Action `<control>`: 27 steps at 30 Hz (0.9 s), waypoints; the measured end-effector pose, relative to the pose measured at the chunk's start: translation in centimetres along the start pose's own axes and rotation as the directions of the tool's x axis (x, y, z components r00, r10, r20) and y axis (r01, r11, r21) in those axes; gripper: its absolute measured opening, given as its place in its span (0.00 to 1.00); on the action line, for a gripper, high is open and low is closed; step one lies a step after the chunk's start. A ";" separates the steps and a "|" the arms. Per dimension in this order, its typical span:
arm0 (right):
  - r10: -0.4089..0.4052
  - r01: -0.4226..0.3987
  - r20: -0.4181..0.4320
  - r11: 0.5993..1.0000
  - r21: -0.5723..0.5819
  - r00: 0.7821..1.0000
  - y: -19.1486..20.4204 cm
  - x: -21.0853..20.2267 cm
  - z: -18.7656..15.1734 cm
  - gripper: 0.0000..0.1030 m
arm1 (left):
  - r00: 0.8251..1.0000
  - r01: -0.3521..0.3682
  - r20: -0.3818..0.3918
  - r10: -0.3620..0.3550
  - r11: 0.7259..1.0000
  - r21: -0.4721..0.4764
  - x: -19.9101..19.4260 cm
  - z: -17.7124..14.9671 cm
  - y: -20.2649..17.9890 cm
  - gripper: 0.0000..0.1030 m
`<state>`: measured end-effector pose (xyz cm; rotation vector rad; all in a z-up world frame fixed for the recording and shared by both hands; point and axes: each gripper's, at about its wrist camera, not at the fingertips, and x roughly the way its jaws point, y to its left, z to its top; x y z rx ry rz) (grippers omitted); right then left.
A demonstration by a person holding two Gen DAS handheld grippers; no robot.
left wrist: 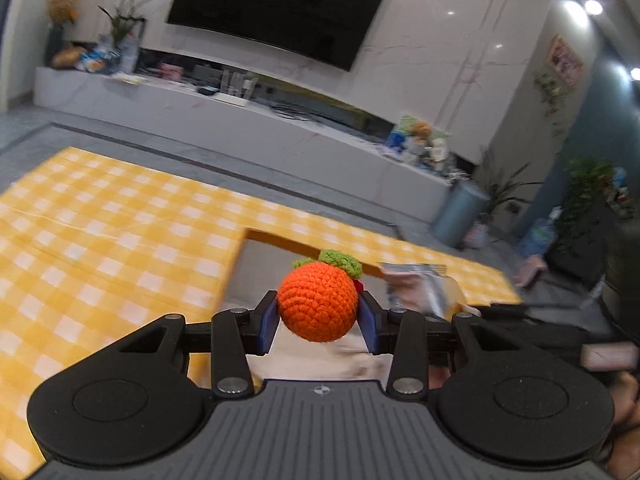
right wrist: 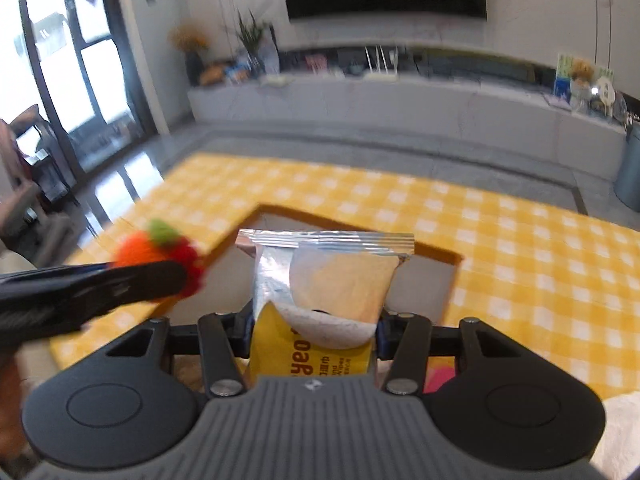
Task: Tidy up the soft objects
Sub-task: 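Lower the snack bag into the white box and open the right tool, then lower the orange fruit into the white box and open the left tool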
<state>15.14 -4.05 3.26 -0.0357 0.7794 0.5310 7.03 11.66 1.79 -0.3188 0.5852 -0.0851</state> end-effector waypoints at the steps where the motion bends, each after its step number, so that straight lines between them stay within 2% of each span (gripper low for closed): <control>1: -0.026 0.026 -0.025 1.000 -0.009 0.999 0.2 1.6 0.4 0.50 | 1.000 -0.025 0.002 0.025 1.000 0.008 0.1 -0.1 0.1 0.46; 7: -0.141 0.138 -0.146 0.990 -0.032 0.979 0.3 8.7 1.2 0.51 | 0.998 -0.053 -0.021 0.054 0.998 0.014 0.5 -0.6 0.6 0.46; 8: -0.157 0.153 -0.158 0.987 -0.041 0.975 0.0 9.3 1.3 0.56 | 0.998 -0.059 -0.022 0.060 0.998 0.018 0.5 -0.6 0.5 0.46; 9: -0.180 0.175 -0.165 0.983 -0.046 0.970 -0.1 9.5 1.4 0.69 | 0.998 -0.064 -0.024 0.064 0.998 0.025 0.6 -0.6 0.3 0.46; 10: -0.203 0.198 -0.155 0.979 -0.049 0.967 -0.2 9.4 1.4 0.75 | 0.998 -0.064 -0.026 0.065 0.997 0.032 0.6 -0.7 0.1 0.46; 11: -0.209 0.205 -0.123 0.978 -0.049 0.970 -0.2 8.6 1.2 0.81 | 0.998 -0.062 -0.028 0.063 0.997 0.035 0.8 -0.7 0.0 0.46; 13: -0.179 0.176 -0.071 0.983 -0.044 0.981 -0.5 6.9 1.2 0.82 | 0.998 -0.059 -0.035 0.060 0.997 0.041 1.0 -0.7 -0.2 0.46; 17: -0.173 0.173 -0.010 0.985 -0.018 0.985 -2.1 2.8 1.6 0.86 | 0.995 -0.091 -0.030 0.094 0.991 0.097 1.8 -1.1 -1.5 0.46; 21: -0.219 0.220 0.072 0.976 -0.006 0.973 -4.3 -2.2 1.4 0.88 | 0.988 -0.141 -0.039 0.150 0.975 0.172 3.4 -1.8 -3.4 0.46; 26: -0.286 0.284 0.132 0.958 0.032 0.949 -7.8 -7.9 0.7 0.89 | 0.978 -0.183 -0.062 0.200 0.961 0.207 4.8 -2.3 -4.6 0.47; 27: -0.307 0.304 0.143 0.952 0.040 0.941 -8.6 -8.9 0.5 0.89 | 0.973 -0.210 -0.053 0.226 0.953 0.218 5.0 -2.4 -4.9 0.56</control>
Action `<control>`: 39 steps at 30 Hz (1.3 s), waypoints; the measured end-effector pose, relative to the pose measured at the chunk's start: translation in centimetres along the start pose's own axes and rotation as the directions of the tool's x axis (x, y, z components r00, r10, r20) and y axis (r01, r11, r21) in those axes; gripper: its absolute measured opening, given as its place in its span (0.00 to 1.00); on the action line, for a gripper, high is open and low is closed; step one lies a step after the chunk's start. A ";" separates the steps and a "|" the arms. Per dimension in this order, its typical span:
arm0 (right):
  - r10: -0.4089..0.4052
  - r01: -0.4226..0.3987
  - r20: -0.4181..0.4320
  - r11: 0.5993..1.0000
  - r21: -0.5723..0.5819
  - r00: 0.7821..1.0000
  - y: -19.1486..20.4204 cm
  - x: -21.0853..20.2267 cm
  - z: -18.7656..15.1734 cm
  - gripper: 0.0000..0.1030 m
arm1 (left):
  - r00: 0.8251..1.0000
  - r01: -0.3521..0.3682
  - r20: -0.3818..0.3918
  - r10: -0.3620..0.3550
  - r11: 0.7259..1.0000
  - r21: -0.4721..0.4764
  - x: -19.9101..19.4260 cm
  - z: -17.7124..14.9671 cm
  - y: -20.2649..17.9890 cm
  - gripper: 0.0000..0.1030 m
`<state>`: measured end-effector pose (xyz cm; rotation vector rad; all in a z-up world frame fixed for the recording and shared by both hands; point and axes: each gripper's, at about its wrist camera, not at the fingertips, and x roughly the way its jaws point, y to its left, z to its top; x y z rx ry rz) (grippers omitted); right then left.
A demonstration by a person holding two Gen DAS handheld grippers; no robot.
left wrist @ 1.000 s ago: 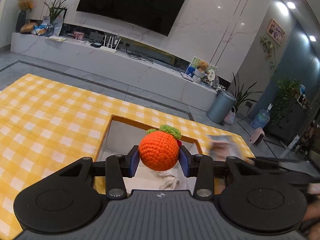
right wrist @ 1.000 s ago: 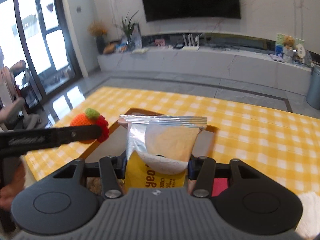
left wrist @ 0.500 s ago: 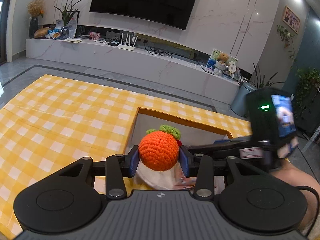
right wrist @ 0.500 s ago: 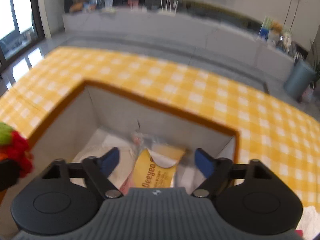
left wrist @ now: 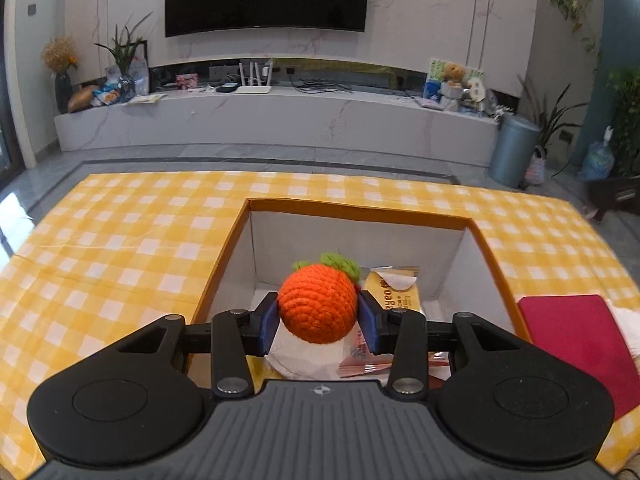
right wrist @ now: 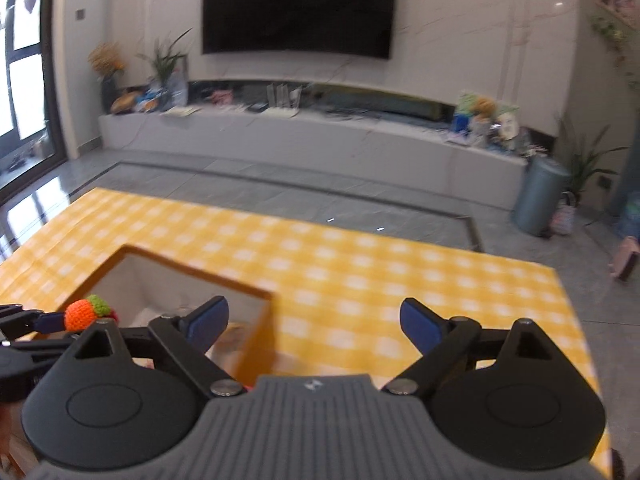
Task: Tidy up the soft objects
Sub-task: 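Lower the orange fruit into the white box and open the left tool, then move both tools back to the white cloth and pink crocheted item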
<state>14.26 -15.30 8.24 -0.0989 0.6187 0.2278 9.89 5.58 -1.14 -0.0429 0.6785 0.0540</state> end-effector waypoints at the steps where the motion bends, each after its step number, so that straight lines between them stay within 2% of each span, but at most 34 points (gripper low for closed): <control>1: -0.023 0.023 0.011 1.000 0.005 1.000 -1.1 -0.6 -0.1 0.89 | 0.999 -0.036 0.006 0.036 0.999 0.019 0.0 -0.1 -0.4 0.66; 2: -0.047 0.047 0.017 0.999 0.009 0.999 -2.3 -1.3 -0.4 0.90 | 0.997 -0.077 0.012 0.077 0.996 0.046 0.0 -0.2 -1.0 0.87; 3: -0.077 0.077 0.020 0.997 0.015 0.997 -3.5 -2.0 -0.7 0.93 | 0.993 -0.116 0.028 0.114 0.991 0.073 -0.1 -0.2 -1.6 0.93; 4: -0.114 0.114 0.020 0.993 0.024 0.993 -4.6 -2.5 -1.0 0.94 | 0.989 -0.147 0.049 0.143 0.985 0.090 -0.4 -0.3 -2.1 0.93; 6: -0.204 0.202 0.019 0.978 0.054 0.979 -7.0 -3.4 -2.4 0.97 | 0.986 -0.156 0.066 0.151 0.985 0.079 -1.0 0.1 -3.0 0.93; 8: -0.263 0.264 -0.023 0.958 0.108 0.964 -10.2 -3.8 -4.3 0.97 | 0.994 -0.074 0.086 0.068 0.995 0.064 -2.0 0.9 -4.4 0.93; 10: -0.309 0.325 -0.121 0.933 0.153 0.943 -13.4 -2.8 -6.7 0.97 | 0.996 0.036 0.081 -0.043 0.995 0.092 -2.8 1.9 -6.9 0.93; 11: -0.334 0.363 -0.178 0.917 0.165 0.926 -14.9 -2.0 -7.9 0.97 | 0.992 0.096 0.067 -0.104 0.989 0.115 -3.0 2.2 -8.4 0.93; 13: -0.368 0.431 -0.295 0.883 0.187 0.882 -17.4 -0.3 -10.4 0.97 | 0.973 0.227 0.002 -0.231 0.960 0.163 -2.8 2.9 -12.0 0.94; 14: -0.362 0.444 -0.340 0.871 0.208 0.868 -18.4 0.4 -11.6 0.97 | 0.959 0.283 -0.053 -0.278 0.942 0.181 -2.4 3.1 -14.0 0.94; 17: -0.271 0.409 -0.417 0.866 0.289 0.868 -21.0 1.0 -14.7 0.96 | 0.908 0.399 -0.227 -0.352 0.893 0.209 -0.4 3.6 -20.3 0.94; 19: -0.222 0.373 -0.441 0.880 0.293 0.870 -21.4 1.3 -15.9 0.94 | 0.868 0.425 -0.365 -0.337 0.884 0.193 1.9 3.4 -24.0 0.91; 20: -0.214 0.365 -0.442 0.885 0.290 0.871 -21.4 1.5 -16.3 0.94 | 0.855 0.429 -0.398 -0.333 0.885 0.180 2.7 3.4 -25.4 0.89; 22: -0.187 0.343 -0.444 0.890 0.301 0.876 -21.4 1.9 -16.7 0.94 | 0.852 0.403 -0.429 -0.301 0.899 0.171 4.0 3.6 -27.8 0.88; 24: -0.162 0.315 -0.442 0.900 0.301 0.882 -20.8 2.9 -16.8 0.94 | 0.837 0.356 -0.490 -0.242 0.922 0.153 5.7 3.9 -29.8 0.86; 27: -0.155 0.299 -0.437 0.912 0.283 0.886 -20.7 3.2 -17.0 0.94 | 0.804 0.288 -0.571 -0.165 0.949 0.131 8.3 3.6 -31.7 0.86; 30: -0.135 0.282 -0.423 0.908 0.308 0.896 -21.2 2.9 -17.1 0.94 | 0.766 0.171 -0.640 -0.063 0.979 0.109 11.5 2.4 -32.3 0.86; 33: -0.128 0.282 -0.412 0.897 0.339 0.902 -21.7 2.4 -17.3 0.94 | 0.747 0.085 -0.665 0.010 0.990 0.110 14.0 1.4 -33.4 0.85; 34: -0.127 0.283 -0.410 0.894 0.346 0.903 -21.9 2.3 -17.4 0.94 | 0.743 0.067 -0.669 0.017 0.993 0.099 14.6 1.1 -33.5 0.85; 37: -0.127 0.287 -0.409 0.889 0.358 0.904 -22.3 2.1 -17.7 0.94 | 0.724 0.073 -0.689 -0.038 0.997 0.022 15.9 0.6 -33.7 0.86; 39: -0.126 0.291 -0.414 0.885 0.363 0.902 -22.5 2.2 -18.0 0.94 | 0.721 0.072 -0.691 -0.043 0.997 0.012 16.6 -0.1 -34.0 0.89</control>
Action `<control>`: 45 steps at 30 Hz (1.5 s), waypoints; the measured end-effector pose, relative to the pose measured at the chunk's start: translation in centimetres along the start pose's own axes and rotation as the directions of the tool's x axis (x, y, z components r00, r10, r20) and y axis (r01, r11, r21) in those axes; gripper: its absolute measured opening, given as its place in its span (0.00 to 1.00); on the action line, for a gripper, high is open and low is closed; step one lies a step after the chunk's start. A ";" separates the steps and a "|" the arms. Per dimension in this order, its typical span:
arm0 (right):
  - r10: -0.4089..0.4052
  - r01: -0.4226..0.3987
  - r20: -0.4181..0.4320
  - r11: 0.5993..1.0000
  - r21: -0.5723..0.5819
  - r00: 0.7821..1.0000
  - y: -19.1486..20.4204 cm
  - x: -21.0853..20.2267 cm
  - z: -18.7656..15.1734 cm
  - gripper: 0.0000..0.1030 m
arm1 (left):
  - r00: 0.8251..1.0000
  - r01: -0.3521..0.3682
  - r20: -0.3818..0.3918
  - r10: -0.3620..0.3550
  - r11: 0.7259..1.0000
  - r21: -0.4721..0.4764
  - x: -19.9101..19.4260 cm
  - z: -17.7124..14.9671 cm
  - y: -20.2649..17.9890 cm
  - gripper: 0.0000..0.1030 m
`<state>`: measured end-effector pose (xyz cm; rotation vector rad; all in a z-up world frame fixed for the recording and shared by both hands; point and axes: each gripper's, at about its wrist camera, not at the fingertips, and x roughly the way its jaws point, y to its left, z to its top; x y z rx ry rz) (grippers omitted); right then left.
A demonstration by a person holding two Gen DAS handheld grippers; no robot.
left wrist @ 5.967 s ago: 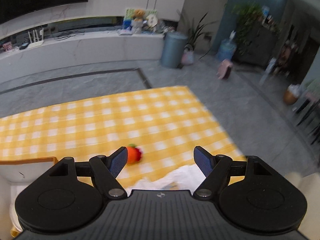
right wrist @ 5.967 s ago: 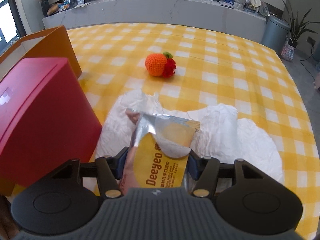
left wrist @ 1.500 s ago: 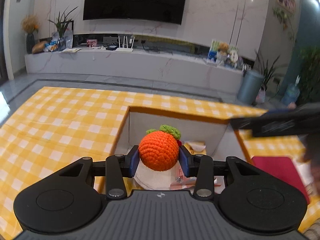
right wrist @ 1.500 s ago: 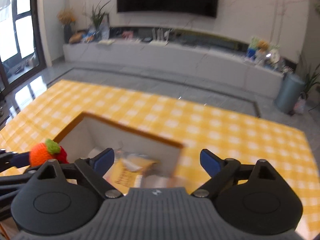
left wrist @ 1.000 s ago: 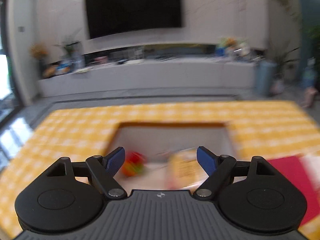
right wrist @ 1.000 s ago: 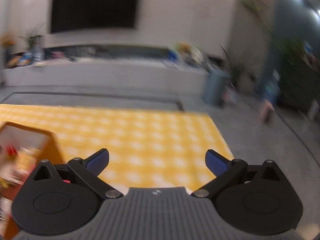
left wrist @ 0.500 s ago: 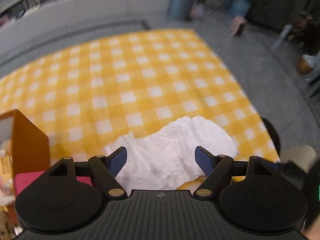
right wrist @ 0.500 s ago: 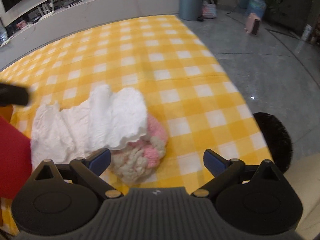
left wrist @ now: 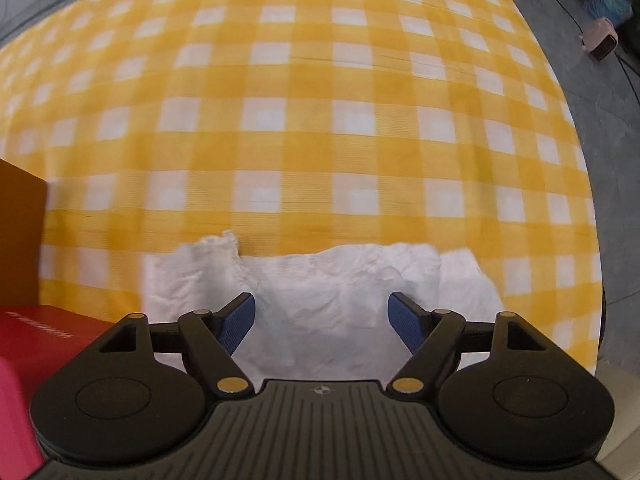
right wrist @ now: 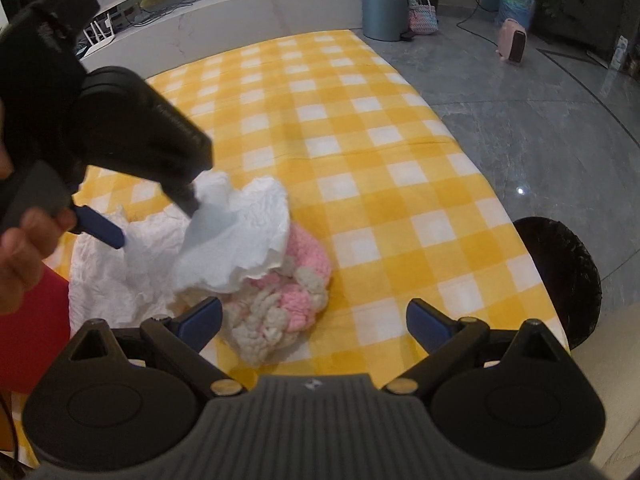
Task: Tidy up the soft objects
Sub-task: 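Move both tools back to the white cloth and pink crocheted item, then grasp the white cloth with the left tool while the right tool grasps the pink crocheted item, then carry the white cloth and pink item over the white box with both tools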
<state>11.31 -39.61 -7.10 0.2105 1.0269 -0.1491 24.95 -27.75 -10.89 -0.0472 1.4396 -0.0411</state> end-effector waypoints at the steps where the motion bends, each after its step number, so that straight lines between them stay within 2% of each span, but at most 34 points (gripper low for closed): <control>1: 0.002 -0.002 -0.003 1.000 0.005 1.000 -0.1 0.1 0.0 0.94 | 1.000 -0.009 -0.006 0.009 1.000 0.013 0.7 0.0 -0.2 0.90; 3: 0.011 -0.011 -0.006 1.000 0.008 1.000 -0.1 0.1 -0.1 0.94 | 0.999 -0.036 0.011 0.035 0.998 0.042 1.4 -0.1 -0.9 1.00; 5: 0.010 -0.010 -0.005 1.000 0.002 1.000 0.0 0.2 0.0 0.94 | 0.998 -0.060 0.030 0.059 0.998 0.037 1.8 -0.3 -1.5 1.00; 8: 0.008 -0.008 -0.004 1.000 -0.008 1.000 0.2 0.2 0.0 0.93 | 0.994 -0.049 0.097 0.050 0.999 -0.015 2.2 -0.9 -1.4 1.00; 10: 0.008 -0.008 -0.013 1.000 -0.024 1.000 0.2 0.5 -0.1 0.92 | 0.991 -0.057 0.119 0.057 0.998 -0.007 1.9 -1.5 -1.3 1.00; 11: 0.027 -0.027 -0.014 0.999 -0.031 1.000 0.2 0.5 -0.1 0.92 | 0.990 -0.060 0.130 0.058 0.998 0.007 1.6 -1.9 -1.1 0.90; 12: 0.047 -0.047 -0.010 0.998 -0.035 0.999 0.2 0.4 -0.2 0.92 | 0.988 -0.049 0.147 0.043 0.998 0.035 1.1 -2.2 -0.8 0.45; 13: 0.054 -0.054 0.001 0.998 -0.039 0.999 0.3 0.4 -0.1 0.91 | 0.988 -0.033 0.152 0.021 0.997 0.074 0.5 -2.4 -0.7 0.13; 14: 0.051 -0.050 0.012 0.998 -0.049 0.999 0.4 0.3 -0.1 0.91 | 0.993 -0.047 0.109 0.037 0.995 0.091 0.5 -2.3 -0.5 0.03; 19: 0.081 -0.078 0.014 0.988 -0.133 0.997 2.0 0.9 0.2 0.89 | 0.996 -0.022 0.091 0.006 0.986 0.168 0.0 -2.9 0.5 0.03; 22: 0.068 -0.072 -0.034 0.985 -0.157 0.997 2.6 2.1 0.3 0.73 | 0.994 0.020 0.102 -0.042 0.979 0.203 -1.4 -3.1 0.9 0.02; 23: 0.082 -0.088 -0.046 0.984 -0.154 0.996 2.6 2.4 0.3 0.64 | 0.992 0.035 0.111 -0.060 0.977 0.210 -2.1 -3.2 1.2 0.02; 24: 0.086 -0.090 -0.036 0.985 -0.149 0.996 2.5 2.3 0.2 0.59 | 0.990 0.043 0.121 -0.071 0.975 0.218 -3.0 -3.0 1.1 0.02; 26: 0.080 -0.080 -0.004 0.987 -0.138 0.997 2.1 1.6 0.3 0.41 | 0.986 0.054 0.140 -0.088 0.972 0.229 -4.6 -2.8 1.3 0.02; 29: 0.095 -0.091 0.023 0.989 -0.118 0.995 1.6 0.9 0.2 0.31 | 0.984 0.068 0.146 -0.105 0.969 0.236 -6.3 -2.6 1.3 0.02; 32: 0.104 -0.096 0.052 0.987 -0.126 0.993 1.3 -0.1 -0.1 0.29 | 0.975 0.128 0.147 -0.164 0.965 0.230 -7.9 -1.7 1.0 0.02; 36: 0.117 -0.103 0.104 0.986 -0.130 0.988 0.8 -2.2 -0.3 0.29 | 0.954 0.185 0.193 -0.229 0.958 0.220 -11.2 -1.0 1.7 0.02; 38: 0.158 -0.142 0.147 0.983 -0.118 0.976 0.4 -3.6 -0.3 0.29 | 0.937 0.214 0.227 -0.264 0.951 0.223 -13.6 -1.0 2.6 0.02; 41: 0.214 -0.195 0.226 0.975 -0.105 0.950 0.4 -6.5 0.1 0.29 | 0.906 0.250 0.290 -0.309 0.942 0.223 -17.4 -1.3 4.6 0.02; 45: 0.288 -0.264 0.329 0.958 -0.117 0.899 2.1 -10.7 0.9 0.29 | 0.866 0.265 0.380 -0.324 0.943 0.199 -21.8 -2.1 8.5 0.03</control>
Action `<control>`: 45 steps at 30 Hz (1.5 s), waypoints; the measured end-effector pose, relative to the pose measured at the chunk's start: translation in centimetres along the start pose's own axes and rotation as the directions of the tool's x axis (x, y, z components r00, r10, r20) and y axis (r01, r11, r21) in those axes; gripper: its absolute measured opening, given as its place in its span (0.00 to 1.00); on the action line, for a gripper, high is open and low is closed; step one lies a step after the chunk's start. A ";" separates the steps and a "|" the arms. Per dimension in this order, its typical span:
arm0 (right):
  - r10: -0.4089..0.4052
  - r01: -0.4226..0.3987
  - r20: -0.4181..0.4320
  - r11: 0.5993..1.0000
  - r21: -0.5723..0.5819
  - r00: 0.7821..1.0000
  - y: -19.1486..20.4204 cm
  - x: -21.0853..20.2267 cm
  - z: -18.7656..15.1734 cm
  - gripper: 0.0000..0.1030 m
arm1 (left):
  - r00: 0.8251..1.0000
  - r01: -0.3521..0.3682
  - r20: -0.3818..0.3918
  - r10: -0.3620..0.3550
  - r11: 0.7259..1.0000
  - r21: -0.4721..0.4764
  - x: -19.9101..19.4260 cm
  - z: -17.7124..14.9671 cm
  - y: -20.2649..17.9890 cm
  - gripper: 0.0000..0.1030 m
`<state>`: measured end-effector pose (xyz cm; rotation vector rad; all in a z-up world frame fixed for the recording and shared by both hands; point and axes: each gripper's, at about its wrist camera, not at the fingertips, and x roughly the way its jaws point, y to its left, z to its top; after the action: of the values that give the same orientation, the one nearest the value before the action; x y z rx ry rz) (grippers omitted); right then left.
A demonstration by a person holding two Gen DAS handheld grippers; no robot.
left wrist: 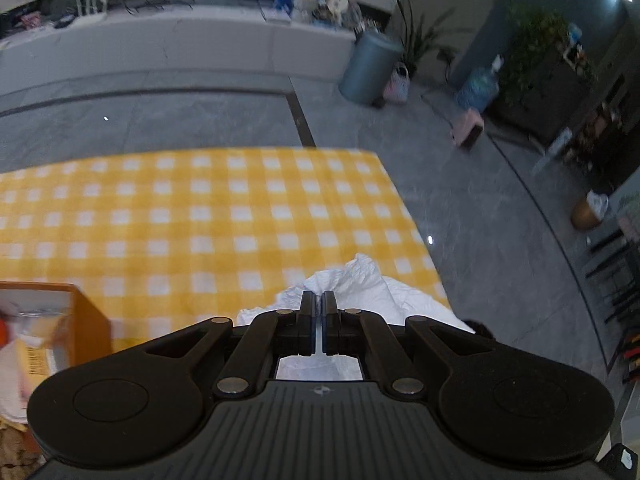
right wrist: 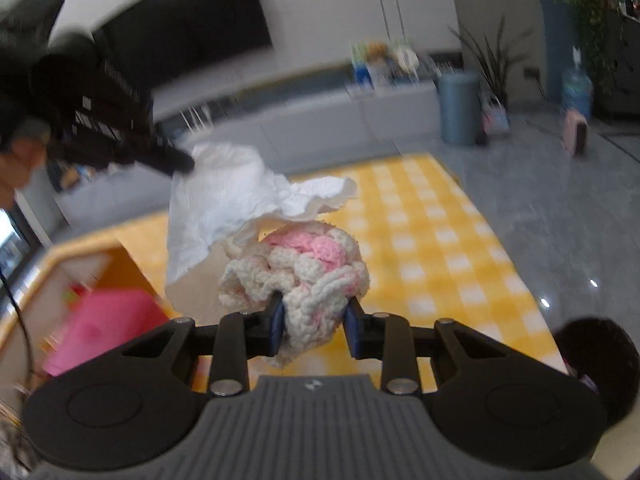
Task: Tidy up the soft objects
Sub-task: 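Carry the white cloth and pink item over the white box with both tools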
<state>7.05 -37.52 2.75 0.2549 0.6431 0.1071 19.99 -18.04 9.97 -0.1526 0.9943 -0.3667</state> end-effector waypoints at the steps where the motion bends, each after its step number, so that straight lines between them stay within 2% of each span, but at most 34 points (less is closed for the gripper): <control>1: 0.012 -0.012 0.022 1.000 -0.011 1.000 1.0 -0.6 0.5 0.29 | 1.000 0.000 0.023 0.000 1.000 -0.001 -1.6 0.1 0.8 0.02; 5: 0.038 -0.033 0.100 0.998 -0.051 0.994 5.6 -2.6 2.8 0.29 | 0.991 0.026 0.129 -0.023 0.999 -0.023 -8.6 0.9 4.2 0.02; 8: 0.084 -0.074 0.145 0.995 -0.072 0.986 9.5 -3.6 4.5 0.29 | 0.981 -0.002 0.193 0.005 1.000 -0.016 -13.6 1.1 6.8 0.03; 11: 0.079 -0.064 0.199 0.994 -0.084 0.977 13.9 -3.9 5.8 0.29 | 0.981 -0.039 0.192 0.040 0.999 -0.006 -16.3 0.6 9.4 0.03; 13: 0.095 -0.073 0.186 0.990 -0.121 0.978 16.9 -3.1 6.4 0.29 | 0.982 -0.076 0.176 0.074 0.997 0.005 -17.0 -0.2 11.4 0.03; 15: 0.134 -0.111 0.148 0.982 -0.154 0.980 19.8 -1.8 6.6 0.29 | 0.978 -0.132 0.167 0.127 0.991 0.018 -16.9 -1.7 13.2 0.03; 18: 0.147 -0.129 0.075 0.969 -0.209 0.986 24.0 0.9 5.6 0.29 | 0.965 -0.227 0.136 0.224 0.974 0.008 -15.3 -4.1 16.4 0.03; 21: 0.163 -0.165 -0.030 0.956 -0.244 0.986 27.3 4.2 3.9 0.29 | 0.961 -0.267 0.081 0.266 0.964 0.002 -12.4 -6.8 19.3 0.03; 26: 0.088 -0.140 -0.174 0.939 -0.314 0.981 30.5 10.1 0.5 0.29 | 0.962 -0.273 0.021 0.273 0.962 0.017 -7.6 -10.0 21.7 0.03; 29: 0.081 -0.157 -0.245 0.938 -0.308 0.966 31.0 12.7 -0.7 0.29 | 0.957 -0.291 0.030 0.290 0.956 0.032 -6.1 -10.8 22.4 0.03; 31: 0.034 -0.121 -0.266 0.941 -0.316 0.963 31.4 14.1 -1.2 0.33 | 0.954 -0.299 0.050 0.297 0.954 0.040 -5.4 -11.3 22.6 0.04; 32: 0.016 -0.103 -0.269 0.944 -0.313 0.963 31.4 14.5 -1.2 0.44 | 0.950 -0.308 0.070 0.305 0.950 0.048 -5.8 -12.0 22.9 0.15; 34: 0.032 -0.109 -0.250 0.948 -0.299 0.968 31.1 14.1 -1.4 0.59 | 0.931 -0.347 0.139 0.338 0.936 0.049 -6.7 -12.8 23.3 0.53; 35: 0.052 -0.123 -0.236 0.947 -0.295 0.970 31.0 13.6 -1.4 0.74 | 0.918 -0.362 0.188 0.349 0.931 0.039 -7.2 -13.2 23.4 0.88; 36: 0.065 -0.127 -0.212 0.948 -0.293 0.975 31.2 13.2 -1.0 0.84 | 0.901 -0.367 0.256 0.349 0.930 0.022 -7.8 -13.7 23.7 0.97; 38: 0.075 -0.118 -0.147 0.945 -0.305 0.986 30.6 11.4 -1.0 0.86 | 0.860 -0.367 0.381 0.340 0.930 0.000 -8.8 -14.5 23.1 0.97; 39: 0.080 -0.114 -0.117 0.941 -0.319 0.990 30.2 10.4 -1.1 0.86 | 0.846 -0.365 0.419 0.330 0.931 0.004 -9.1 -14.8 22.6 0.98; 42: 0.088 -0.095 -0.035 0.929 -0.357 0.996 29.4 8.6 -1.7 0.88 | 0.826 -0.355 0.461 0.325 0.935 -0.022 -9.3 -15.2 21.0 0.98; 45: 0.073 -0.050 0.048 0.924 -0.379 0.996 28.7 7.7 -2.2 0.89 | 0.783 -0.369 0.505 0.364 0.925 -0.094 -9.5 -16.0 19.4 0.98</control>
<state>11.30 -8.12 4.30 -0.0953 0.5404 0.2798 6.40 4.09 3.16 -0.0384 0.4674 0.0387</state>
